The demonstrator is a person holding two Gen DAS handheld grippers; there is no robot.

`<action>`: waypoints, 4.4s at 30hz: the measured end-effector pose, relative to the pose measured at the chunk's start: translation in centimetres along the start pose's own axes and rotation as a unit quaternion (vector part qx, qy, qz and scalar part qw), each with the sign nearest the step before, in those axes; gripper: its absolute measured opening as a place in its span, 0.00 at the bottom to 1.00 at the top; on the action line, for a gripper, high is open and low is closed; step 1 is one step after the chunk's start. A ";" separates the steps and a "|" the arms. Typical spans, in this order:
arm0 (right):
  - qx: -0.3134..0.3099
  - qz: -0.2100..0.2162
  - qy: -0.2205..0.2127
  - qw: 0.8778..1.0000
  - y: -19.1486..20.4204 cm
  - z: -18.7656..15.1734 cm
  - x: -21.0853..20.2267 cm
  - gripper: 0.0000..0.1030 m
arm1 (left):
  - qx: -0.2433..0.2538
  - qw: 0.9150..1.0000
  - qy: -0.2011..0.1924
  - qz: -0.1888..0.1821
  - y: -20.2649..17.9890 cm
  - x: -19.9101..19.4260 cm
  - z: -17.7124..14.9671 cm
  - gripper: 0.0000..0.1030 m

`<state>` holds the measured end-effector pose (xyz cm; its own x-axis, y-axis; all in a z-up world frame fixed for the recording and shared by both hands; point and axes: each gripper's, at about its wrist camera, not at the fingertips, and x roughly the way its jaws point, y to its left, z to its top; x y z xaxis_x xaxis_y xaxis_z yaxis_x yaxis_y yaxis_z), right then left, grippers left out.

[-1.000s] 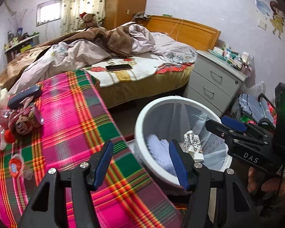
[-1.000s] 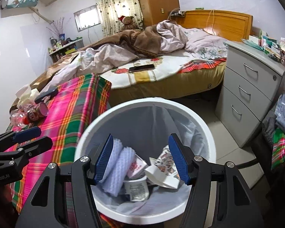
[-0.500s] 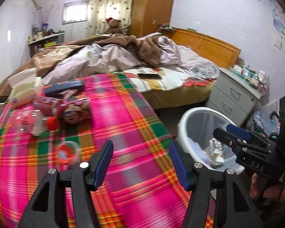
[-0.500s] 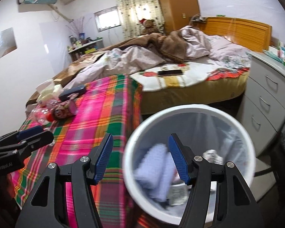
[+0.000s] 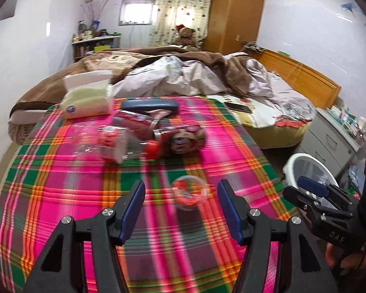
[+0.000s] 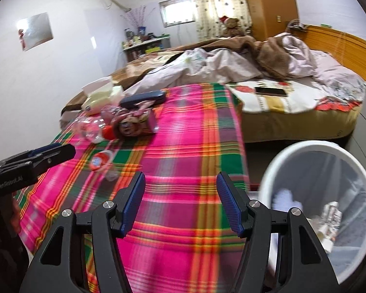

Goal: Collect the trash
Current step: 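Move both grippers back over the plaid cloth toward the bottle and jelly cup, then grasp the red-labelled plastic bottle with the left gripper while the right grasps the jelly cup, then carry the bottle and jelly cup over the wastebasket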

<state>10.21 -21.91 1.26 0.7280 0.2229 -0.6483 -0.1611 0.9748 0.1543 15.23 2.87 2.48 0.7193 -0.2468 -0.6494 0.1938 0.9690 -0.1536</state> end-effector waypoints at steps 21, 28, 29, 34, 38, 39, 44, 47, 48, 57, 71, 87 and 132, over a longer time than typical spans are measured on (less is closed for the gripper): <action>-0.055 0.066 0.069 0.994 8.6 -0.2 6.2 0.61 | 0.016 0.999 0.018 0.022 9.6 2.2 3.5 0.66; -0.055 0.052 0.080 0.994 9.3 0.5 7.9 0.61 | 0.086 0.996 0.037 -0.014 10.1 4.7 6.3 0.68; -0.054 0.052 0.083 0.994 9.3 0.6 8.1 0.61 | 0.094 0.994 0.043 -0.022 10.3 5.2 6.6 0.68; -0.050 0.055 0.087 0.993 9.1 0.9 8.6 0.61 | 0.150 0.986 0.067 -0.039 10.1 6.7 7.5 0.68; -0.049 0.057 0.092 0.993 9.0 1.0 9.0 0.61 | 0.195 0.976 0.079 -0.052 9.7 7.8 8.3 0.68; -0.048 0.056 0.093 0.993 9.0 1.1 9.1 0.61 | 0.204 0.973 0.083 -0.061 9.7 8.1 8.5 0.68; -0.051 0.055 0.099 0.992 9.0 1.2 9.5 0.61 | 0.233 0.963 0.116 -0.071 9.6 10.3 9.0 0.70; -0.049 0.056 0.100 0.992 8.9 1.4 9.7 0.61 | 0.244 0.958 0.128 -0.084 9.5 10.7 8.8 0.73; -0.049 0.056 0.100 0.992 8.9 1.4 9.7 0.61 | 0.246 0.956 0.134 -0.086 9.5 10.8 8.6 0.73; -0.046 0.055 0.101 0.992 8.7 1.6 10.1 0.61 | 0.252 0.952 0.154 -0.086 9.3 9.7 6.7 0.75; -0.042 0.057 0.099 0.993 8.7 1.5 9.7 0.61 | 0.231 0.946 0.206 -0.095 10.2 9.2 4.3 0.78; -0.021 0.046 0.098 0.994 7.9 1.5 9.9 0.60 | 0.101 0.975 0.187 -0.071 10.8 9.8 3.1 0.67; 0.023 -0.017 0.001 1.000 0.7 2.2 0.2 0.32 | 0.093 0.986 0.100 -0.100 -2.1 3.2 3.1 0.62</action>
<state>11.68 -21.17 2.87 0.7311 0.1906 -0.6551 -0.1067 0.9803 0.1661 19.20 0.01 3.04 0.5131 -0.4061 -0.7562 0.4498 0.8776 -0.1661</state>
